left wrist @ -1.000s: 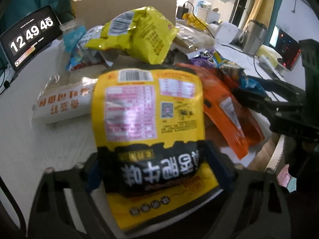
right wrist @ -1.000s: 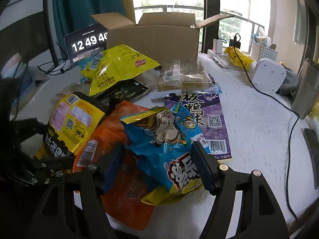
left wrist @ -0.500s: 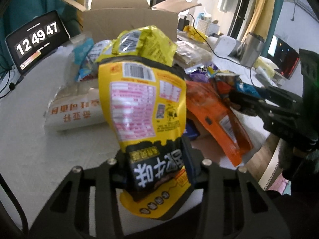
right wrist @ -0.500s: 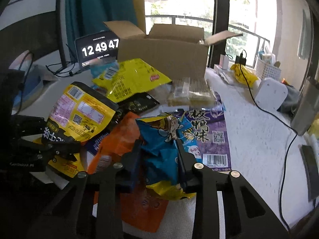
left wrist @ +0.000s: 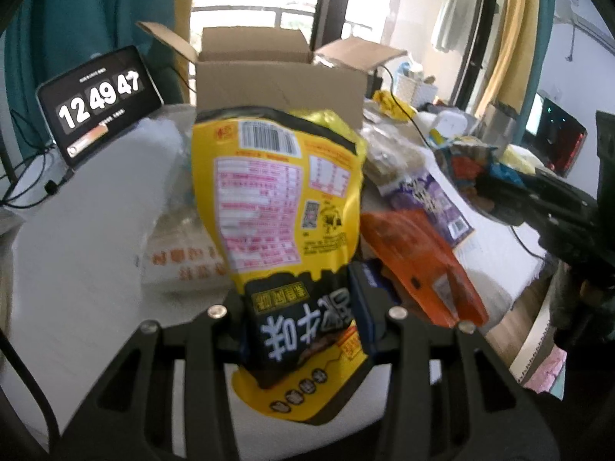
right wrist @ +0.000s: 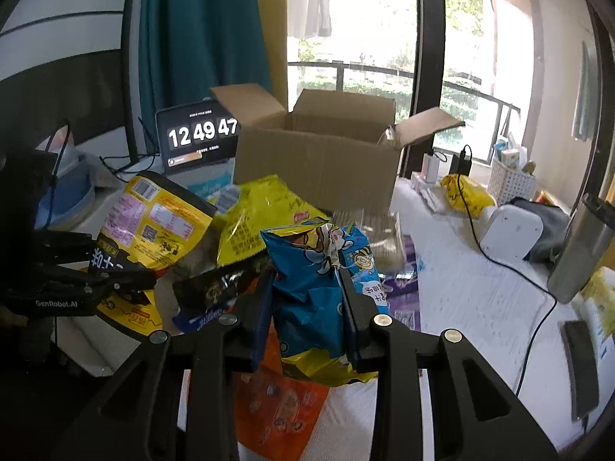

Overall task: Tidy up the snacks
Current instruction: 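Lift both held bags and carry them over the cardboard box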

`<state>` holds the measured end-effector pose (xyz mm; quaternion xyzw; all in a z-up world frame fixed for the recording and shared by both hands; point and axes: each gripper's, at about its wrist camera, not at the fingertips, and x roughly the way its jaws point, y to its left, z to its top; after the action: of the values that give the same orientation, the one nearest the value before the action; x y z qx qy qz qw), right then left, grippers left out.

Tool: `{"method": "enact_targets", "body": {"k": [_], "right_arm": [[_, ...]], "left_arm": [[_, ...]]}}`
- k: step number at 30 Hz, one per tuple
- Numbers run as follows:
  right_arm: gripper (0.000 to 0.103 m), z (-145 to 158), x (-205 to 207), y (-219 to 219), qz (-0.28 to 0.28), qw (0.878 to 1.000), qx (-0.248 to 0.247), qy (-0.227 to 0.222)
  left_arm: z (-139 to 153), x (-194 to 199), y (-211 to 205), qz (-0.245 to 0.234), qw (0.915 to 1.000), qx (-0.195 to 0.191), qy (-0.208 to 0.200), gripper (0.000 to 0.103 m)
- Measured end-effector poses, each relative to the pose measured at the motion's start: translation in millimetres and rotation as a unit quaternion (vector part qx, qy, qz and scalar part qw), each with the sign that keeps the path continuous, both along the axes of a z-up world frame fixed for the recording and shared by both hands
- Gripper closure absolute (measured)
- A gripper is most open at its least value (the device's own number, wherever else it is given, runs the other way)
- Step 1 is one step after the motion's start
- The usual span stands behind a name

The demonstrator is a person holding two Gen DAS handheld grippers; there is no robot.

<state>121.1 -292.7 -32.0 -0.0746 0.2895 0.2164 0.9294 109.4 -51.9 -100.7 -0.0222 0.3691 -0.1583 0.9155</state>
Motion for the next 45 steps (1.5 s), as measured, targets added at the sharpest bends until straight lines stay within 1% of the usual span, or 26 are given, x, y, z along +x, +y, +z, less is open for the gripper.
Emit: {"method": "enact_targets", "body": {"k": [6, 10, 15, 33, 45], "right_arm": [[0.069, 8, 7, 2, 0.003, 1.0, 0.003, -0.009], [0.069, 15, 13, 4, 0.006, 1.0, 0.005, -0.015], [0.069, 22, 22, 6, 0.007, 1.0, 0.007, -0.021], [0.069, 45, 65, 18, 0.016, 0.999, 0.01, -0.042], [0.069, 56, 100, 23, 0.02, 0.998, 0.013, -0.057]], "left_arm": [[15, 10, 13, 0.019, 0.9996, -0.008, -0.018, 0.06], [25, 15, 19, 0.026, 0.9989, -0.014, -0.036, 0.06], [34, 23, 26, 0.035, 0.998, -0.018, -0.049, 0.06], [68, 61, 45, 0.049, 0.9942, -0.028, -0.092, 0.06], [89, 94, 53, 0.054, 0.9904, -0.022, -0.125, 0.06]]}}
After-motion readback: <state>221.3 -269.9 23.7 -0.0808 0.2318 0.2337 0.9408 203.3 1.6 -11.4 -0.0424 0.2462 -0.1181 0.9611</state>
